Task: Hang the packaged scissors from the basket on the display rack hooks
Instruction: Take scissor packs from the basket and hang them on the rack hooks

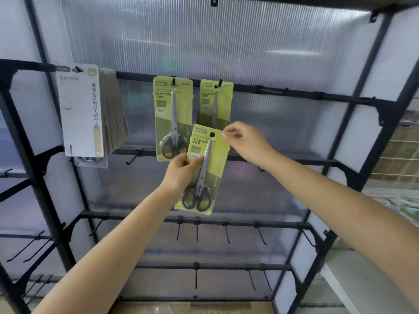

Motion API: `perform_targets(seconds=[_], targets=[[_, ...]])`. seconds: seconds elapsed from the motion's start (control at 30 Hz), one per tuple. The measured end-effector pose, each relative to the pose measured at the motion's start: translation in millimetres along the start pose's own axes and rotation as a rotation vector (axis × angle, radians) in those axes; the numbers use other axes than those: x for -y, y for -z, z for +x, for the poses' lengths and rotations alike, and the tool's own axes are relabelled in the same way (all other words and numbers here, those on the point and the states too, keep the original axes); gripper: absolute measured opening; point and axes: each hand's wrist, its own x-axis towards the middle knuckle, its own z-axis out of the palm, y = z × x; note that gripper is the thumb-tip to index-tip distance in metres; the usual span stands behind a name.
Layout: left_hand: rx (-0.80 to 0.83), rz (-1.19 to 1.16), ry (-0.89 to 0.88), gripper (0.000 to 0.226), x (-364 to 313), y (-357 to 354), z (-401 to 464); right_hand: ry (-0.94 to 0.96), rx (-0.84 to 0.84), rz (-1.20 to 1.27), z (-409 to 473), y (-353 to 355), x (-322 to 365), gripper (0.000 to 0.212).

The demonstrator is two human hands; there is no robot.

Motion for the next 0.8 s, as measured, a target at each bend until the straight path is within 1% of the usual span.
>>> perform_targets(seconds=[0.13,0.23,0.37,0.53,0.63,0.8], targets=[[0.043,-0.037,-0.007,0.009,0.9,-16.1,-5.6,-0.004,0.026,-0.026,-7.4,14.5,0.1,0.004],[0.075,-0.078,-0.024,0.007,1.7,-22.2,-11.9,0.038,0.036,-0.043,-10.1,29.4,9.5,0.003],[0.114,0.006,-0.026,0.018,10.5,-21.3,-18.7,0.131,0.014,-0.070,-3.5,47.9,26.9,0.003],[0.006,-0.049,-0.024,0.022,3.5,-14.0,-19.4,0.155,-0.060,-0.072,19.3,62.2,41.7,0.020],[-0.056,-0.071,-0.039,0.020,-8.1,-7.3,-13.0,0.144,-0.104,-0.064,34.6,62.0,48.3,0.021],[-0.109,-0.065,-0.047,0.019,-20.8,-1.3,-1.7,0.118,-0.125,-0.037,56.1,60.4,58.0,0.016]])
